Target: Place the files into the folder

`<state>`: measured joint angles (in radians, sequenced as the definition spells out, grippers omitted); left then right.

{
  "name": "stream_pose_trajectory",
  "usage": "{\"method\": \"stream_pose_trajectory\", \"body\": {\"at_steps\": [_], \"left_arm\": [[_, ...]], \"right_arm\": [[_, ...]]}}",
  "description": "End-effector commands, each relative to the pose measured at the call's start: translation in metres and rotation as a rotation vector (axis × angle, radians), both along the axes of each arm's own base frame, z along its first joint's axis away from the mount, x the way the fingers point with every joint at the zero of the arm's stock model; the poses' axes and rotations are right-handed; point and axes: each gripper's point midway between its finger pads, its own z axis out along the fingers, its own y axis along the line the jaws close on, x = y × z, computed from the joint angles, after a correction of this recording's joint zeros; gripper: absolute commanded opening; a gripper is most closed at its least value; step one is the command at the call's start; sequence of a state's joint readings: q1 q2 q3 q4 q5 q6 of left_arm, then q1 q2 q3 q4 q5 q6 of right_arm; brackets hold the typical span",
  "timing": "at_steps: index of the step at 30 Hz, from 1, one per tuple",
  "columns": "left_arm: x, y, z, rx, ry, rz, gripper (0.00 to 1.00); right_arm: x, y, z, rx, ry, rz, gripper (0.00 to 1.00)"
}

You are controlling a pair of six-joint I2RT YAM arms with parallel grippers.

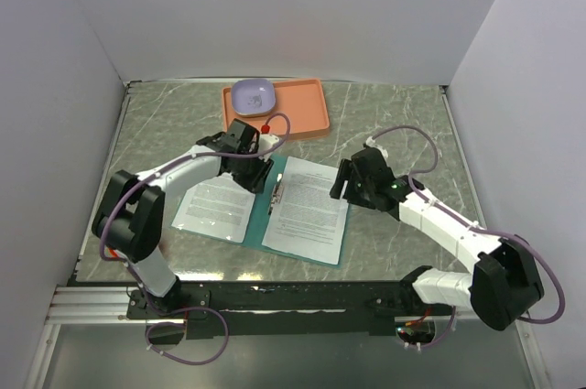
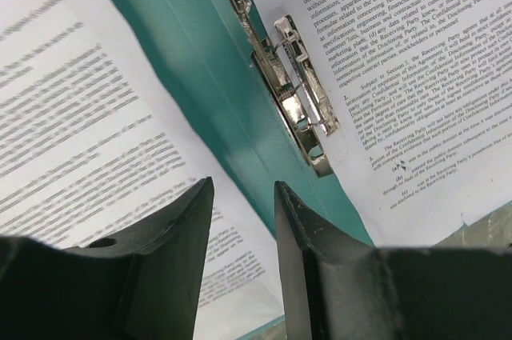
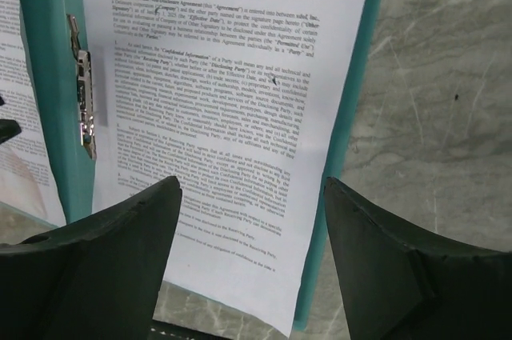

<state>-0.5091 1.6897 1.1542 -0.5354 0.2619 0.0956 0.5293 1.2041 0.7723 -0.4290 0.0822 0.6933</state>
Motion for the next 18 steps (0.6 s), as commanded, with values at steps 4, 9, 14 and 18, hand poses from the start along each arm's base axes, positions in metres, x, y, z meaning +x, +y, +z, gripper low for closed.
{"method": "stream_pose_trajectory", "body": {"at_steps": [4, 9, 14, 18], "left_arm": [[0.018, 0.029, 0.027, 0.013, -0.103, 0.035, 0.43], [0.034, 0.063, 0.007, 0.077, -0.099, 0.115, 0.43], [0.041, 0.083, -0.013, 0.126, -0.079, 0.16, 0.42], [0.037, 0.089, -0.029, 0.162, -0.056, 0.164, 0.42]], "right_arm": [[0.032, 0.035, 0.06, 0.16, -0.185, 0.078, 0.6], [0.074, 0.088, 0.054, 0.273, -0.189, 0.182, 0.52], [0.111, 0.128, 0.039, 0.357, -0.172, 0.229, 0.57], [0.13, 0.15, 0.027, 0.388, -0.157, 0.252, 0.57]]}}
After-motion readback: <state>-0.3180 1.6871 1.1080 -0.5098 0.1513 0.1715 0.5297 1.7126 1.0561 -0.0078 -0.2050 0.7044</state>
